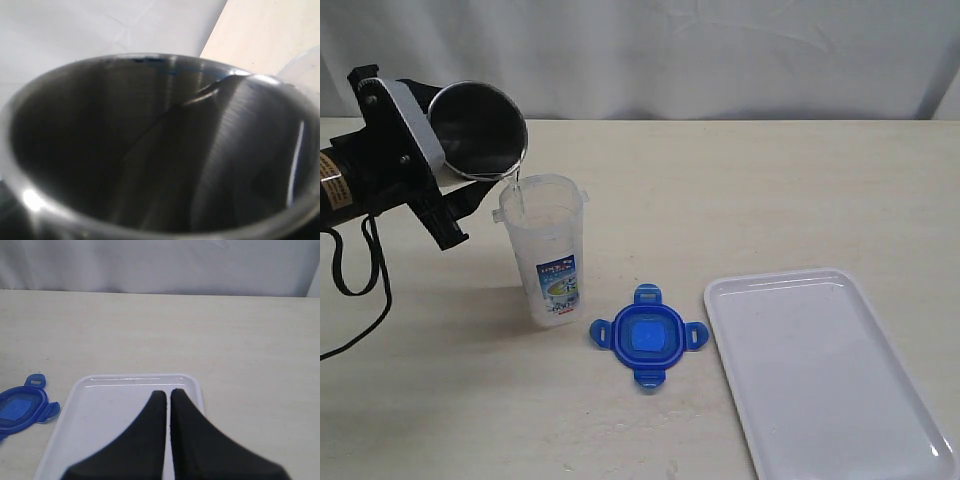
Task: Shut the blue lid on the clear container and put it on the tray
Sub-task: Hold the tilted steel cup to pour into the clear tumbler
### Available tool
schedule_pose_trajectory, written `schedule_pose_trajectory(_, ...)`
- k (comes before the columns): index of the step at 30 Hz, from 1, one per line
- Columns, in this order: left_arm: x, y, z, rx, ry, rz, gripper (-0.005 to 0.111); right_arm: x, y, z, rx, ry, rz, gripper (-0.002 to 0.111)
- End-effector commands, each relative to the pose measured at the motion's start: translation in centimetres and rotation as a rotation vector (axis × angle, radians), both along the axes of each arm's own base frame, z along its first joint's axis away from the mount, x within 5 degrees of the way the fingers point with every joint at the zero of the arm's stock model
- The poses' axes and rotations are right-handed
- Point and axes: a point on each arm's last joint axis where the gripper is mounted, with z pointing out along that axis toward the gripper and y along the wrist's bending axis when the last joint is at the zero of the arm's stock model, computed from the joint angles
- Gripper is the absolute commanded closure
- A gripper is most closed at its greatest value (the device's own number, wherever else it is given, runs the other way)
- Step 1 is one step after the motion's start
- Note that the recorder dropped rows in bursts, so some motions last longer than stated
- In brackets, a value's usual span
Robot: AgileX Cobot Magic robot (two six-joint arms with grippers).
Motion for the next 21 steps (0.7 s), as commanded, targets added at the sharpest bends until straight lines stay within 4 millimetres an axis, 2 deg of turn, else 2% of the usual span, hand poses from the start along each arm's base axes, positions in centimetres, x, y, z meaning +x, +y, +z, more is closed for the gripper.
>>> schedule_pose_trajectory(1,0.13,-0.18,1.25,-0.029,-0.073,-0.013,0.107,-0.01,0.02,-0.02,0.01,-0.005,-0.001,0.104)
schedule_pose_trajectory(21,0.14,-0.16,1.24,-0.003,-0.086,-0.016,0.107,-0.01,0.02,-0.02,0.01,-0.005,-0.001,0.104)
